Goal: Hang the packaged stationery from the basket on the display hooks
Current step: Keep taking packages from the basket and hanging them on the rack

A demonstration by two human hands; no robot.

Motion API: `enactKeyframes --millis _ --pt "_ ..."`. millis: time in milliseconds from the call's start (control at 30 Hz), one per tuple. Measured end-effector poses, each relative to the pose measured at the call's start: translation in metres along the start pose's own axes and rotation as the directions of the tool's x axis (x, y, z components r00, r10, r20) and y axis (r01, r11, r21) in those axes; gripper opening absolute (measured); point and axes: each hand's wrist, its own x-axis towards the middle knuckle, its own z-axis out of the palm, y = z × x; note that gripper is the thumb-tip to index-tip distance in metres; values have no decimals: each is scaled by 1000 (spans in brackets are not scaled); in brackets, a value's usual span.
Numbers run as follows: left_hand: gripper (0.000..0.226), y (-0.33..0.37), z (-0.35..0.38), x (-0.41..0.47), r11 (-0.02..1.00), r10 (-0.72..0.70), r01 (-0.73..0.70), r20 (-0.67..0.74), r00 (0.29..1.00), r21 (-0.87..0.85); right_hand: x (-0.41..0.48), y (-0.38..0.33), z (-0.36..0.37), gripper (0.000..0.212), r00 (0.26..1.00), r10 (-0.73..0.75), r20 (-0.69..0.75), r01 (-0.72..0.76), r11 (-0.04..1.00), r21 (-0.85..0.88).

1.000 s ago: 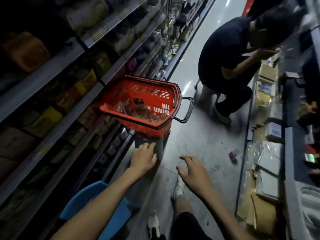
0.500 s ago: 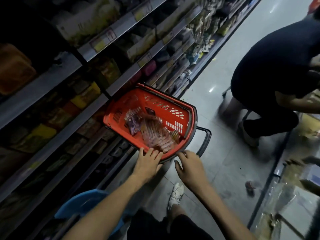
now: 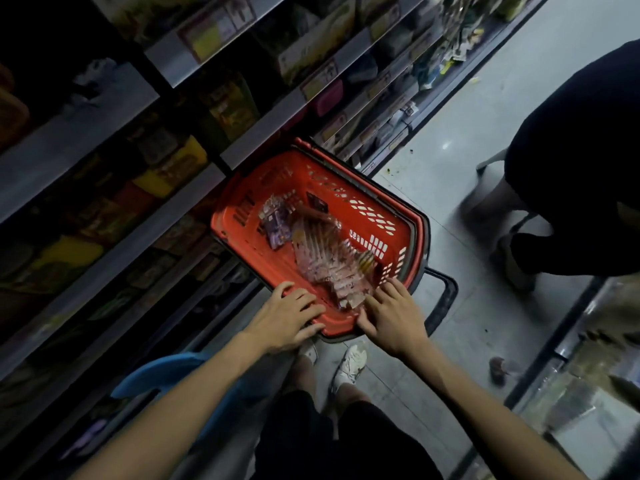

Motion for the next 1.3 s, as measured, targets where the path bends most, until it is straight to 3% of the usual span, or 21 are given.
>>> enactKeyframes --millis 200,367,533,633,767,900,1067,1200,1300 --pt "65 -58 5 22 999 51 -51 68 996 -7 36 -4 -2 45 978 104 179 -86 991 -106" --pt "68 -72 14 35 985 170 -170 22 985 1 78 -10 3 28 882 204 425 -145 975 -167" --pt "67 -69 22 35 989 144 -145 -70 987 -20 123 -8 52 25 756 180 630 -143 984 -109" --pt "63 -69 25 36 989 127 -134 -125 984 -54 157 -8 84 24 729 150 668 -146 987 -62" --pt "59 -67 31 34 987 101 -120 -164 981 -108 204 -7 116 28 756 197 625 -293 955 53" --pt "58 -67 33 34 983 81 -110 -186 979 -149 240 -15 146 31 786 299 541 -476 851 222" --pt "58 -66 32 34 977 71 -104 -178 981 -184 255 -32 179 25 669 523 528 -731 590 343" --pt "56 -65 28 34 974 54 -87 -160 986 -210 252 -34 188 12 595 584 552 -792 311 525" --pt "55 -64 27 35 974 50 -80 -144 988 -213 247 -23 192 29 556 536 635 -804 155 574"
